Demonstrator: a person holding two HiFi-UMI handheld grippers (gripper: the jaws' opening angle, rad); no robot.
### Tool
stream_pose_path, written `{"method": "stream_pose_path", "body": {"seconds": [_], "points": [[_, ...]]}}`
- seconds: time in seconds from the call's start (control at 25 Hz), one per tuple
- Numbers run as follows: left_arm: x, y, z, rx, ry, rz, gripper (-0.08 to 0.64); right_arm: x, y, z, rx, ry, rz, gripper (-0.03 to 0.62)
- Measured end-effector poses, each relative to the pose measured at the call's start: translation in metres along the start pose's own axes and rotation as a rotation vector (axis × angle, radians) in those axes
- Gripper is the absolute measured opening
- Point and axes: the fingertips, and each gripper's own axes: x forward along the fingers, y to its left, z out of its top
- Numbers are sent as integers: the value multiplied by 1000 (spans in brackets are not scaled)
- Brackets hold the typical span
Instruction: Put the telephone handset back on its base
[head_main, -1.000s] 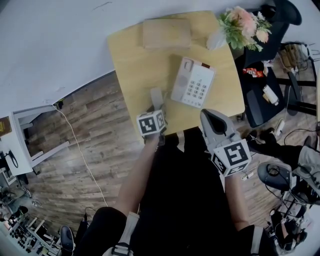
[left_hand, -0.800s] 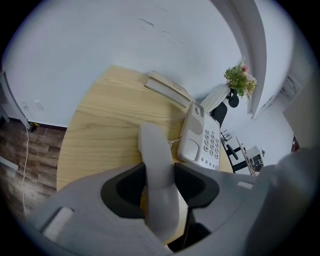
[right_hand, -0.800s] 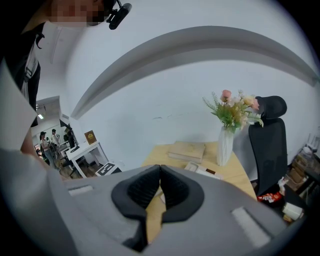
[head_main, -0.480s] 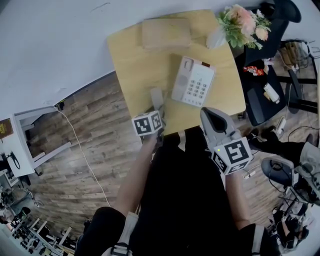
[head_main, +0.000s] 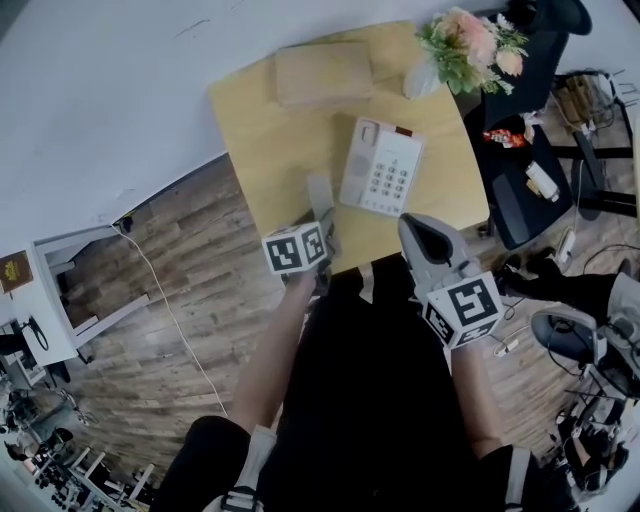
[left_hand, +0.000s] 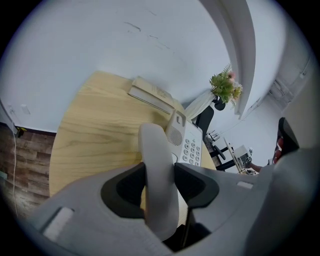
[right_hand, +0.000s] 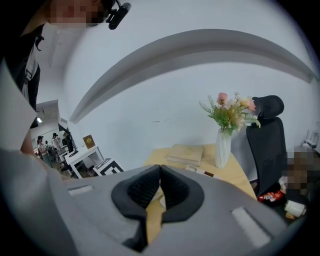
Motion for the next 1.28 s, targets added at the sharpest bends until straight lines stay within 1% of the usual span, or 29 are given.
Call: {"method": "stream_pose_path", "body": {"seconds": [0.48, 0.64, 0.8, 0.96, 1.28], "points": [[18, -49, 40, 88, -13, -89, 193, -22, -30, 10, 30, -44, -72, 3], [28, -61, 49, 117, -7, -109, 193, -27, -42, 11, 38, -53, -89, 3], [34, -70, 62, 158, -10, -112, 193, -32, -49, 9, 49, -51, -104, 3], [45, -78, 67, 168, 10, -140, 193, -35, -58, 9, 57, -45, -115, 3], [65, -86, 76, 216, 58, -152, 193, -38, -75, 9, 74, -43, -134, 3]]}}
